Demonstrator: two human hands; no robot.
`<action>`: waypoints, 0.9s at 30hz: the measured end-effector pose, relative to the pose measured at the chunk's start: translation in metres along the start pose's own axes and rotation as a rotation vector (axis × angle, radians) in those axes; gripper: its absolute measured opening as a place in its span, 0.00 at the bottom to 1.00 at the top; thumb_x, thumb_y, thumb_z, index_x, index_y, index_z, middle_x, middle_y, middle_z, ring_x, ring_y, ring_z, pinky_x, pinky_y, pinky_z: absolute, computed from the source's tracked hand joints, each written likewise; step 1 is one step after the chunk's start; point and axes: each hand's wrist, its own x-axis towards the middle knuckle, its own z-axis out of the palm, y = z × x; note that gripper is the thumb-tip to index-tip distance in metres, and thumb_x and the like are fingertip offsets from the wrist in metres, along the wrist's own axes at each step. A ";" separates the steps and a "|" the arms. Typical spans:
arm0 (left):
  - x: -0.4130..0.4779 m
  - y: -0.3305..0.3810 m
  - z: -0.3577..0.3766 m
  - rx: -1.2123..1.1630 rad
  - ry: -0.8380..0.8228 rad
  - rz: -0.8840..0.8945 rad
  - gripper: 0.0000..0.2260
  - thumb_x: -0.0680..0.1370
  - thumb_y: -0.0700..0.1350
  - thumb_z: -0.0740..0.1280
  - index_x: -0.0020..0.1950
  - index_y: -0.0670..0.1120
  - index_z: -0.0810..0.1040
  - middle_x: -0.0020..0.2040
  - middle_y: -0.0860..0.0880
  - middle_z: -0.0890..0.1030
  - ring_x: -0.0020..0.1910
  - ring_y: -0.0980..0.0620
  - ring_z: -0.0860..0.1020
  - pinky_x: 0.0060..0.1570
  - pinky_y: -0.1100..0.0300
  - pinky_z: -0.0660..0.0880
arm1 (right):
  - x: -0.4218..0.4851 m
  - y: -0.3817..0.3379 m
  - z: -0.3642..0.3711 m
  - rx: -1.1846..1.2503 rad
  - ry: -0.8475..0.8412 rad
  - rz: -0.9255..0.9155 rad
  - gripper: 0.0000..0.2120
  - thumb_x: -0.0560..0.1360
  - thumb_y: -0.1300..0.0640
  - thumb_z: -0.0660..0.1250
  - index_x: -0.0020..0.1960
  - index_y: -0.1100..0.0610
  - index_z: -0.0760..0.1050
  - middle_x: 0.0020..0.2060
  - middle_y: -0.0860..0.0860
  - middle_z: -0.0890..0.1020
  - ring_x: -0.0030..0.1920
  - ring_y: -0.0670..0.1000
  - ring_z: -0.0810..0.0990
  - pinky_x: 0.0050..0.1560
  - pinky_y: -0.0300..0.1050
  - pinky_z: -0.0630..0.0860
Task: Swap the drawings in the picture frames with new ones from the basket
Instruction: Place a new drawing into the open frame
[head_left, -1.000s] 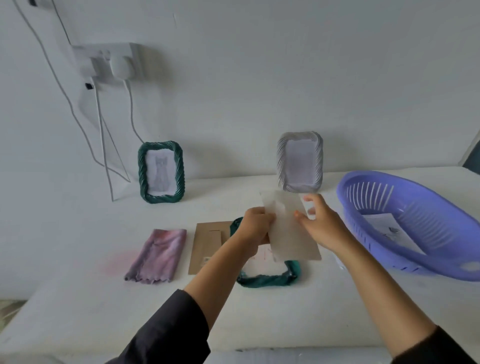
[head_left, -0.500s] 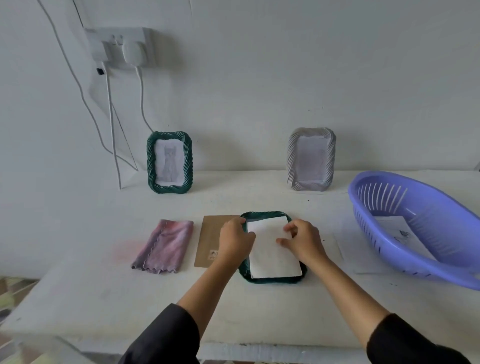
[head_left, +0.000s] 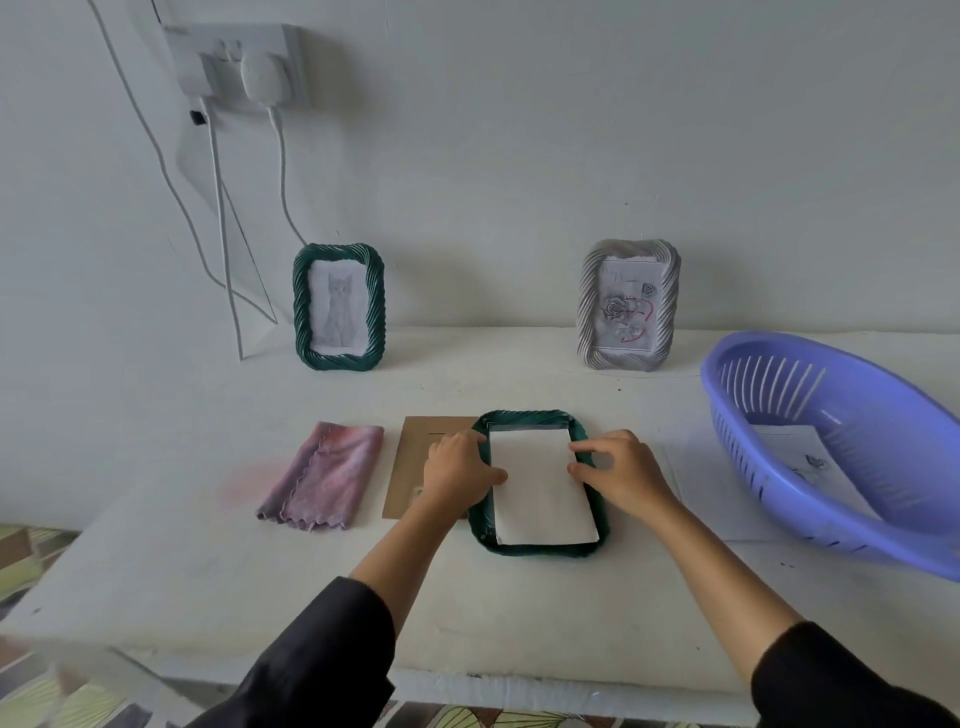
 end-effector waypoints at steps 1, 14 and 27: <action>0.002 0.000 0.000 0.010 -0.002 0.006 0.25 0.72 0.50 0.71 0.67 0.46 0.71 0.63 0.44 0.75 0.63 0.43 0.71 0.63 0.49 0.71 | 0.002 0.002 -0.001 0.004 -0.032 0.006 0.16 0.70 0.53 0.71 0.58 0.48 0.79 0.59 0.54 0.75 0.59 0.54 0.74 0.62 0.45 0.69; 0.019 -0.003 0.006 0.087 0.015 0.061 0.21 0.74 0.51 0.69 0.66 0.49 0.74 0.63 0.44 0.75 0.63 0.42 0.71 0.63 0.47 0.71 | 0.011 0.012 0.002 0.024 -0.057 -0.003 0.17 0.72 0.50 0.69 0.61 0.48 0.77 0.62 0.50 0.73 0.62 0.52 0.72 0.64 0.51 0.67; 0.013 -0.001 -0.001 0.053 0.111 0.024 0.23 0.77 0.48 0.64 0.71 0.49 0.66 0.68 0.41 0.68 0.68 0.41 0.65 0.65 0.49 0.67 | 0.010 0.014 0.002 0.070 -0.060 0.006 0.18 0.71 0.48 0.70 0.61 0.46 0.76 0.62 0.49 0.72 0.57 0.50 0.72 0.63 0.47 0.64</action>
